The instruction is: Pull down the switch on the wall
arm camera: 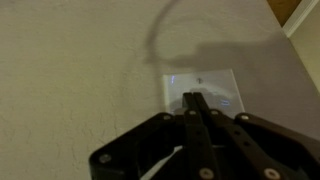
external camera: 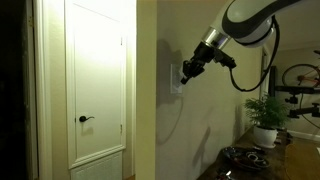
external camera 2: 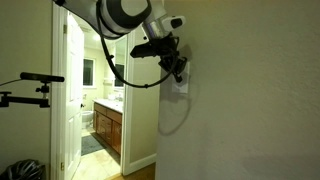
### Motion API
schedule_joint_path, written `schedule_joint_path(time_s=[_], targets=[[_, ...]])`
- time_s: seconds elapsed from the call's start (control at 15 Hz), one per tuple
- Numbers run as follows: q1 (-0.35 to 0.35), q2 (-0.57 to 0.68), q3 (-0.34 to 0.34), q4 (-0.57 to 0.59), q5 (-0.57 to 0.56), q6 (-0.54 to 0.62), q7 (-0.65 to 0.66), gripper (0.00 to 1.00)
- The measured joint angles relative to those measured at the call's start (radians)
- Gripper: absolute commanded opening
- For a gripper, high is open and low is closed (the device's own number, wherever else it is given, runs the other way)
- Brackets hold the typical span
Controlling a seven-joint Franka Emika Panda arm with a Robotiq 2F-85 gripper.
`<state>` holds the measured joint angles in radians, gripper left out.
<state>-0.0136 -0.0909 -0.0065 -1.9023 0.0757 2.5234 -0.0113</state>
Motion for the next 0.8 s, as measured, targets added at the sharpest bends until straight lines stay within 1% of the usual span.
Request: schedule_joint_path(time_s=[0.33, 0.8], targets=[[0.000, -0.033, 0.000, -0.010, 0.000, -0.015, 0.000, 0.04], [0.001, -0.031, 0.002, -0.010, 0.004, -0.017, 0.000, 0.04]])
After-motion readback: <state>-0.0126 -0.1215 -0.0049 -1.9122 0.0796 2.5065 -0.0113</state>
